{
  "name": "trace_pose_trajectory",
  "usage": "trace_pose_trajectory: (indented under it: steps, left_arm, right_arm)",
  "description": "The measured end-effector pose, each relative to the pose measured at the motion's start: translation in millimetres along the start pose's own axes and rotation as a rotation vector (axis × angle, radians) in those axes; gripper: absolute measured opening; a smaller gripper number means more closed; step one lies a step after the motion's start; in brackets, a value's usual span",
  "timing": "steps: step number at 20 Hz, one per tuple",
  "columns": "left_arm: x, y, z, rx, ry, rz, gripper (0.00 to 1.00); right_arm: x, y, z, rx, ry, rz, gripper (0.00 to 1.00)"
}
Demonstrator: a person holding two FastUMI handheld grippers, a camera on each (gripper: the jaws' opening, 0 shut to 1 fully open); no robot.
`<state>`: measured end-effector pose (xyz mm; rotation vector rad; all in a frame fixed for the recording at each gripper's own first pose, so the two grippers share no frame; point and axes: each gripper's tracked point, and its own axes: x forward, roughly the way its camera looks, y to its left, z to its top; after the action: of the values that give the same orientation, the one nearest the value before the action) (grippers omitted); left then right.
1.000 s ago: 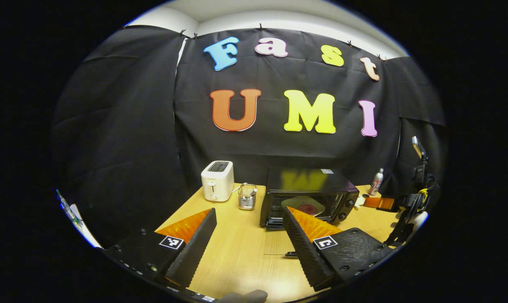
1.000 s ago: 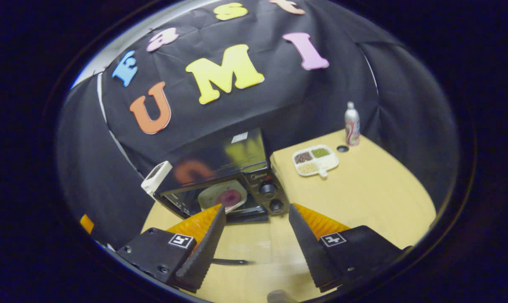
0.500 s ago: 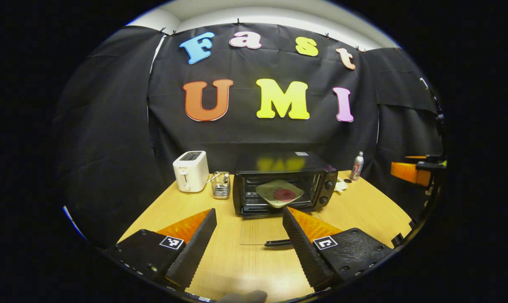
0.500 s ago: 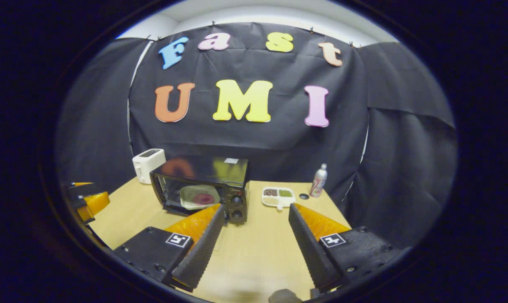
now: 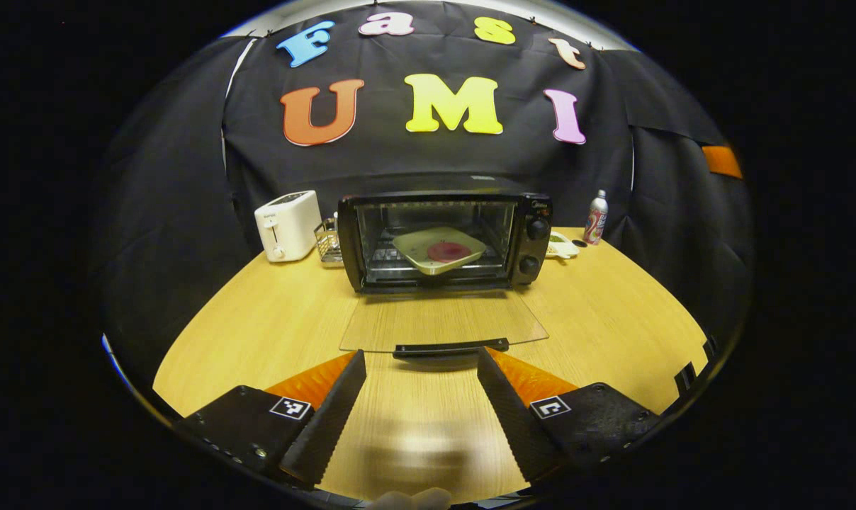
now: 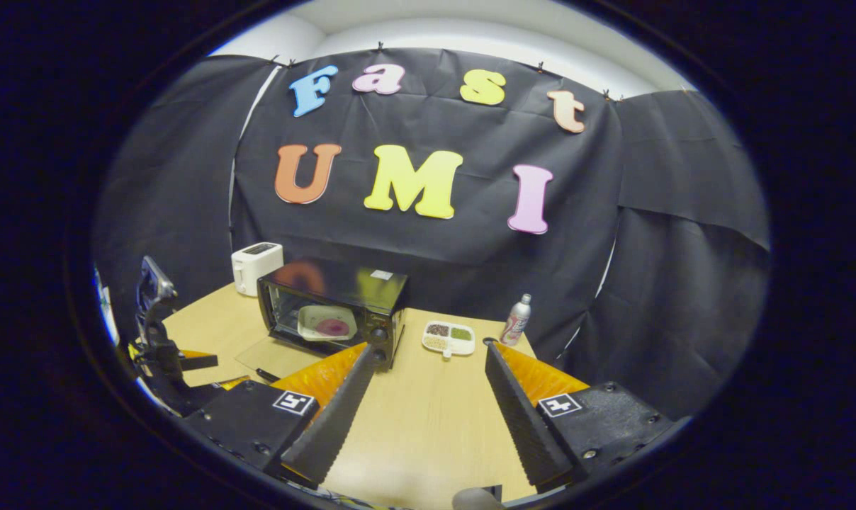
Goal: Open the electric oven with the left hand, put the food in, and close the electric oven.
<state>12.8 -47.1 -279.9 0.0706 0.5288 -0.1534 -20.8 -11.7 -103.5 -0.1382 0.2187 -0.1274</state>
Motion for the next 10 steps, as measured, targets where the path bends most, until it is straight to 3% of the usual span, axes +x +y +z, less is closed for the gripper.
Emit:
trace_pose_trajectory:
  steps: [4,9,10]
  left_arm:
    - [24,-16,-37,-0.025,0.097,-0.009,0.97]
    - [53,-25,-55,-0.007,0.138,-0.02,1.0]
    - [58,-25,-55,0.001,0.141,-0.02,0.97]
  right_arm:
    - [4,-18,-3,0.015,0.02,-0.007,1.0]
    - [10,-39,-9,0.009,0.031,-0.044,1.0]
    - [10,-43,-10,0.011,0.035,-0.051,1.0]
